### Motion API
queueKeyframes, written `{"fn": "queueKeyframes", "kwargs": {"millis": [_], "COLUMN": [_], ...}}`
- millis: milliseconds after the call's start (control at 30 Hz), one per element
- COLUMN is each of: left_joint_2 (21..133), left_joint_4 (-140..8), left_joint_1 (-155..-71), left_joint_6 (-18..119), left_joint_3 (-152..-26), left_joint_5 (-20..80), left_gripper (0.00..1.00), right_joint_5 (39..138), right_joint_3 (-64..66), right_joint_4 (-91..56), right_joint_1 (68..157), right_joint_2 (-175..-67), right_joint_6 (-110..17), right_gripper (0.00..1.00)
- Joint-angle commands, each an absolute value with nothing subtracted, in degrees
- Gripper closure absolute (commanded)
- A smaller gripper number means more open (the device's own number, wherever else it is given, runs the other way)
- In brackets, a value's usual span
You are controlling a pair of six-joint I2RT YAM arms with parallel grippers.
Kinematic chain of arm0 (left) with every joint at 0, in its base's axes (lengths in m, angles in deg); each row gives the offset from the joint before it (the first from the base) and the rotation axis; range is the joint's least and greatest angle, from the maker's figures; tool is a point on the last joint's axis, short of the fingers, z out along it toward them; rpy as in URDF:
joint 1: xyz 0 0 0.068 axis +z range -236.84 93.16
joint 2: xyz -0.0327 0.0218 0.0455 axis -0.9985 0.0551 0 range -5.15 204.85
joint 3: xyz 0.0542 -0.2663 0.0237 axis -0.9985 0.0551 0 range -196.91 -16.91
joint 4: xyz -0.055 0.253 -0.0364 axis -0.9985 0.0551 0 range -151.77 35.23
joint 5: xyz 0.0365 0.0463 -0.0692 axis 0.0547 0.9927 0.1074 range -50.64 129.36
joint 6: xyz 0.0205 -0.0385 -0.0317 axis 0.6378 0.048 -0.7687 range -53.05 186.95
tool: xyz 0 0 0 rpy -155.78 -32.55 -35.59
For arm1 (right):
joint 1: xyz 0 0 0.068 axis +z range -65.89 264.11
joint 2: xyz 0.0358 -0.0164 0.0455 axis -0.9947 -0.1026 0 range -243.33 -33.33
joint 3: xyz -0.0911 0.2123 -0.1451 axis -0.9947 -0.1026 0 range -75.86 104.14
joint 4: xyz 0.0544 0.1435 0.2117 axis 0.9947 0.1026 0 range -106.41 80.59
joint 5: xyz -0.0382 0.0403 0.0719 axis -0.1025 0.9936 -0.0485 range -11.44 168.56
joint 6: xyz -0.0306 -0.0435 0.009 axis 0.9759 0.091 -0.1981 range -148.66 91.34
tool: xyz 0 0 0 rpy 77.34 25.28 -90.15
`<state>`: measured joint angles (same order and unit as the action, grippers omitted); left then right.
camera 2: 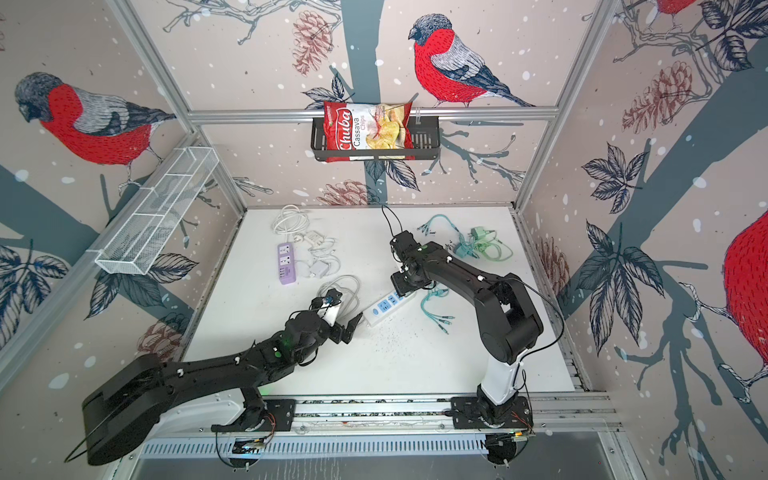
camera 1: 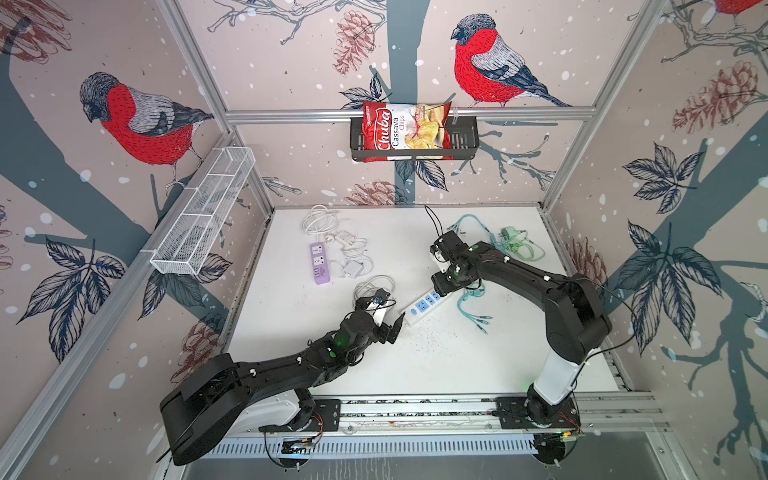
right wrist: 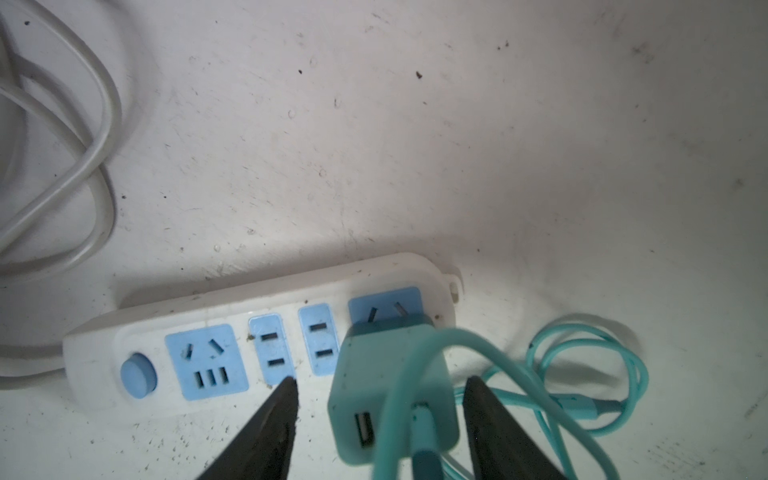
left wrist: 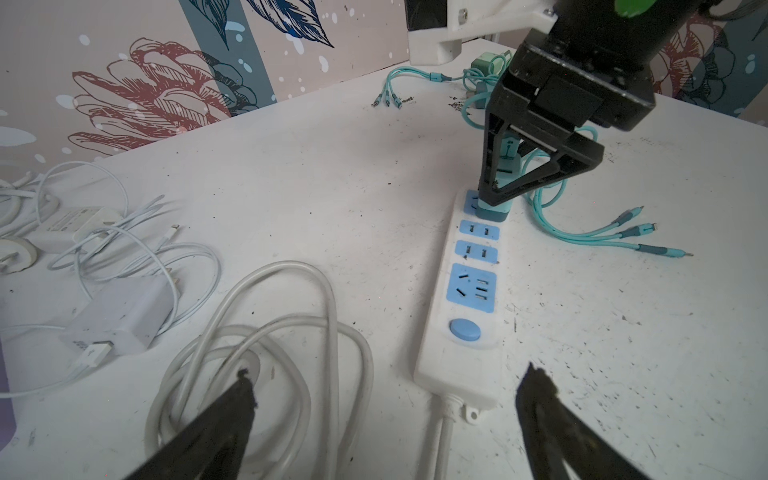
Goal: Insert the plug
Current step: 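Open the right gripper and raise it away toward the green chargers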
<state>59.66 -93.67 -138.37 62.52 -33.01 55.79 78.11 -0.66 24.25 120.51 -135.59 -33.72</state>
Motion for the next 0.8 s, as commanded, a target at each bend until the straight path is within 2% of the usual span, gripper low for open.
{"fn": "queueKeyframes", "kwargs": {"millis": [0,167,500,633,767], "left_joint_2": [59.41,59.57,64.86,66.0,66.42], "left_joint_4": [-93.98,-93.67,-93.21,-90.95,-91.38], "left_joint_1": [-138.34,-138.31,-138.3,-138.35,-138.34], "left_joint_6": [62.43,63.2,65.3,66.55,68.4], "left_joint_3": [-33.38,-34.76,-41.56,-44.68,-46.23], "left_joint_5": [56.41,57.29,58.51,58.62,58.93], "left_gripper": [0.04,0.03,0.03,0.03,0.03], "right_joint_5": [78.75,80.97,84.19,82.49,75.08], "right_joint_3": [-1.24,-7.49,-20.37,-22.76,-22.55], "right_joint_4": [24.29,21.91,19.51,21.37,22.11], "right_joint_1": [120.59,120.6,122.03,122.26,121.35], "right_joint_2": [-134.49,-129.47,-112.29,-103.17,-96.79], "right_joint_6": [-35.07,-36.91,-44.29,-48.03,-54.36], "right_gripper": [0.33,0.32,0.32,0.32,0.29]}}
